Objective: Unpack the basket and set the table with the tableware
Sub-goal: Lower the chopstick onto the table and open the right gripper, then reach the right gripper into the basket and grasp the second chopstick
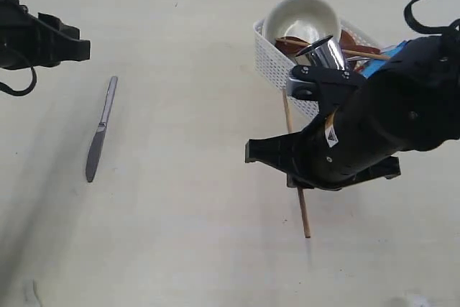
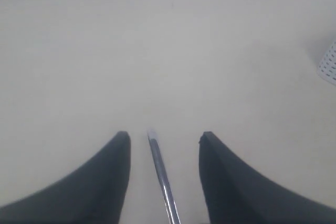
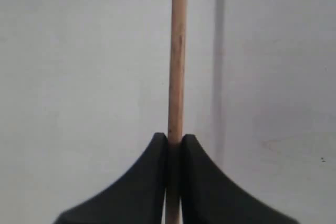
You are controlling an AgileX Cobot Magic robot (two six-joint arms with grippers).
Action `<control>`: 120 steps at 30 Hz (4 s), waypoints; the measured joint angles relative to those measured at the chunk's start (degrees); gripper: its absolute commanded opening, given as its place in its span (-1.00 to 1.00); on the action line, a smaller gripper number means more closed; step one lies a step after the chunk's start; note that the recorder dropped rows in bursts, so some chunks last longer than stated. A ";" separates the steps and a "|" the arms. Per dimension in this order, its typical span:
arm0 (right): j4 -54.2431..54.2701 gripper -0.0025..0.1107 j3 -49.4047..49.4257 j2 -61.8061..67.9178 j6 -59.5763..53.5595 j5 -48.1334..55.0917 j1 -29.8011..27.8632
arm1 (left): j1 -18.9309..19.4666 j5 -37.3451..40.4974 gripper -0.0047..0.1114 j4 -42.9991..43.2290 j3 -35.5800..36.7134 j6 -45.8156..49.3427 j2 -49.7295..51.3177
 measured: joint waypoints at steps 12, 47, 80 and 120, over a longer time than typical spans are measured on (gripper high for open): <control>-0.27 -0.96 0.00 9.37 2.37 -7.73 0.00 | 0.00 -0.12 -0.22 0.00 0.22 -0.14 -0.32; -6.14 -0.88 -0.56 15.31 6.14 -14.60 0.00 | 0.00 -0.12 -0.22 0.00 0.22 -1.68 -0.32; -26.34 0.03 -24.98 -18.04 -11.46 27.25 0.13 | 0.00 -0.12 -0.22 0.00 0.50 -3.81 -0.32; -17.66 0.03 -41.43 16.31 -56.25 36.83 -22.16 | 0.00 -0.12 -0.22 0.00 0.50 -5.48 -0.32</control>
